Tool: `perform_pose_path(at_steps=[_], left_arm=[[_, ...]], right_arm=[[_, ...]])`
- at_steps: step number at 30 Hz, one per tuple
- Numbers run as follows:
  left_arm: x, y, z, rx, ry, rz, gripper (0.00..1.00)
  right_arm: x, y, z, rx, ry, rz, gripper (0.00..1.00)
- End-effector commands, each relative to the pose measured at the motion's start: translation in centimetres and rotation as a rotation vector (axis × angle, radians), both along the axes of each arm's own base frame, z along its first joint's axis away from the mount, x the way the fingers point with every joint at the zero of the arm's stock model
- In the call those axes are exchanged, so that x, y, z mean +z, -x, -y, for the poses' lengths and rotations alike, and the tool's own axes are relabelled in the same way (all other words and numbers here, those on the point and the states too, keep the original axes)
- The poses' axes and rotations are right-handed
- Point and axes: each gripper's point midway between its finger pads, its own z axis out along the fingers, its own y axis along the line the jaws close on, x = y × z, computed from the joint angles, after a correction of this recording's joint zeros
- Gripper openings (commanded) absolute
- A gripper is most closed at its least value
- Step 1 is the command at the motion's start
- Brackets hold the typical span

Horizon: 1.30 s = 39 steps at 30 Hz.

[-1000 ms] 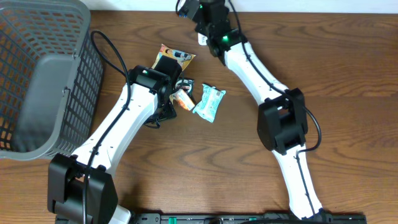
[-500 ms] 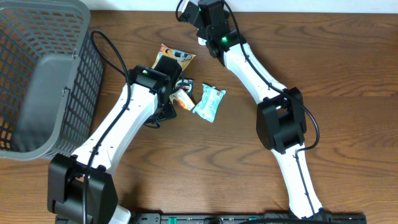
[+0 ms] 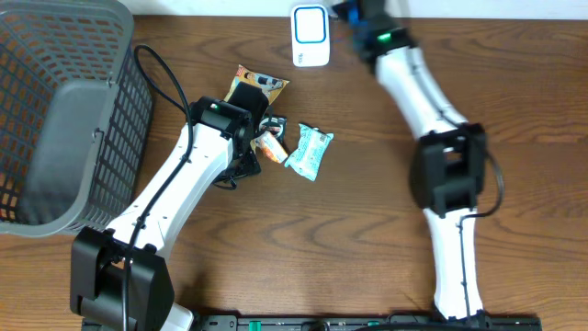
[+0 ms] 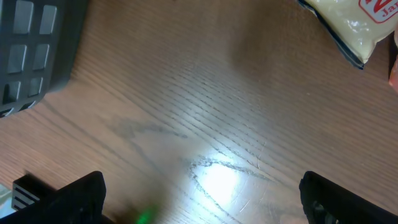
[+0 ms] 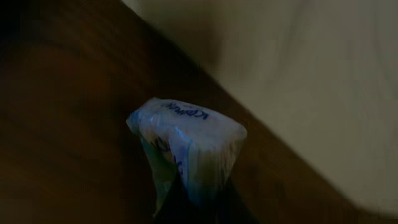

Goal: Scan the item barcode
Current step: 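Carry the Kleenex pack to the right table edge and release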

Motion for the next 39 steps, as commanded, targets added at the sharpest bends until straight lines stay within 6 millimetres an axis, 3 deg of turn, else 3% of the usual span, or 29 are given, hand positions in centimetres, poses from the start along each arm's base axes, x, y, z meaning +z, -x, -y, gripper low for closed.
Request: perform_pose_path(at_steps=[1, 5, 12, 15, 16, 17, 21, 24, 27, 29, 32, 36, 39], left_arm=[[0.1, 0.1, -0.5, 0.011, -0.017, 0.003, 0.98], [0.1, 0.1, -0.5, 0.011, -0.017, 0.003, 0.98], [0.1, 0.1, -0.5, 0.011, -0.017, 0.003, 0.98], [0.1, 0.1, -0.5, 0.011, -0.017, 0.003, 0.98], [0.1, 0.1, -0.5, 0.011, -0.017, 0.003, 0.98], [0.1, 0.1, -0.5, 0.011, -0.017, 0.003, 0.98], [0.1, 0.1, -0.5, 0.011, -0.017, 0.003, 0.97], [0.1, 0.1, -0.5, 0.011, -0.017, 0.003, 0.98], [0.1, 0.1, -0.5, 0.011, -0.017, 0.003, 0.98], [0.1, 0.1, -0.5, 0.011, -0.017, 0.003, 0.98], [0.1, 0.1, -0.5, 0.011, -0.017, 0.003, 0.98], [0.1, 0.1, -0.5, 0.011, -0.017, 0.003, 0.98], [0.1, 0.1, -0.5, 0.011, -0.017, 0.003, 0.98]], right_arm=[[5.0, 1.0, 9.5, -0.271, -0.124, 0.065, 0.01], [2.1, 4.2, 17.3, -0.392, -0.170, -0.086, 0.01], [0.6, 7.3, 26.4, -0.552, -0.342, -0.126, 0.01], [0.4, 8.2, 28.8, -0.583, -0.382, -0.125, 0.26], [0.4, 8.6, 29.7, -0.599, -0.381, -0.124, 0.49], [0.4, 9.0, 30.7, -0.619, -0.382, -0.121, 0.99], [-0.2, 10.2, 32.8, -0.674, -0.409, -0.123, 0.99], [-1.1, 10.4, 31.6, -0.638, -0.476, -0.160, 0.99], [-1.6, 9.7, 28.2, -0.528, -0.633, -0.200, 0.99], [-1.2, 9.1, 24.7, -0.417, -0.782, -0.229, 0.99], [1.0, 8.7, 18.6, -0.201, -1.061, -0.273, 0.99], [4.8, 10.3, 10.9, 0.025, -1.407, -0.394, 0.99], [5.2, 11.6, 6.2, 0.085, -1.500, -0.511, 0.99]])
